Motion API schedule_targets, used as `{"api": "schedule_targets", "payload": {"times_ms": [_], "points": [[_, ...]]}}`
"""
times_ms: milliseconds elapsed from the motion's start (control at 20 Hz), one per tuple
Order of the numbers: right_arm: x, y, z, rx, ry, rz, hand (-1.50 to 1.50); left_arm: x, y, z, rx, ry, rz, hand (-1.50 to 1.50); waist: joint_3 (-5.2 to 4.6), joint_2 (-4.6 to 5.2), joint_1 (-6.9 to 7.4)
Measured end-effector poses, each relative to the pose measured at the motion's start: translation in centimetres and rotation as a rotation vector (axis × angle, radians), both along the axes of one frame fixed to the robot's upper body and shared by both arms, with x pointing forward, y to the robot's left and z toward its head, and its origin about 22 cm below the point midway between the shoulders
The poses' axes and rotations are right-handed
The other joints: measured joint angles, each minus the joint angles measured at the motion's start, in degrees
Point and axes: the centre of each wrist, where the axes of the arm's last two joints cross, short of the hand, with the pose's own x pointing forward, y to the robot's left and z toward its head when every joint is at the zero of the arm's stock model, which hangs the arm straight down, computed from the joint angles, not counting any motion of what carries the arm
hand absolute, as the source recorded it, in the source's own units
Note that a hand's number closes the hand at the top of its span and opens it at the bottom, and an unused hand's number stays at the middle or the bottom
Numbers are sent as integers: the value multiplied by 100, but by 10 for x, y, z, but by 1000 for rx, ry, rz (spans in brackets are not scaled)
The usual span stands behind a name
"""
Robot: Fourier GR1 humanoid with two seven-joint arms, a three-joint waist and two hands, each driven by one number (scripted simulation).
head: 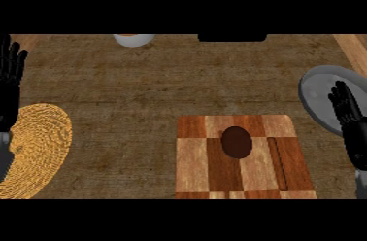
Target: Pick the cupcake from the cutting board and place it in the pan
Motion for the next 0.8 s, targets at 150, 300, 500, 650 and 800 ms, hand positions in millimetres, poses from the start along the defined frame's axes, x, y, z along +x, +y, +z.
{"api": "schedule_targets", "payload": {"times_ms": [150,300,500,650,800], "points": [[16,12,0,21,65,15,-150,-4,-18,-7,27,57,-59,0,-31,59,56],[38,25,4,45,197,48,-150,-7,-42,-23,73,163,-162,0,-45,131,142],[40,13,0,-337,287,0,150,-13,-61,-41,86,280,-259,0,-96,196,205],[34,43,-26,-324,287,-74,-150,-20,-74,-52,90,350,-287,0,-75,145,117],[28,66,-40,-312,309,-81,-150,-24,-80,-51,94,384,-298,0,-69,117,60]]}}
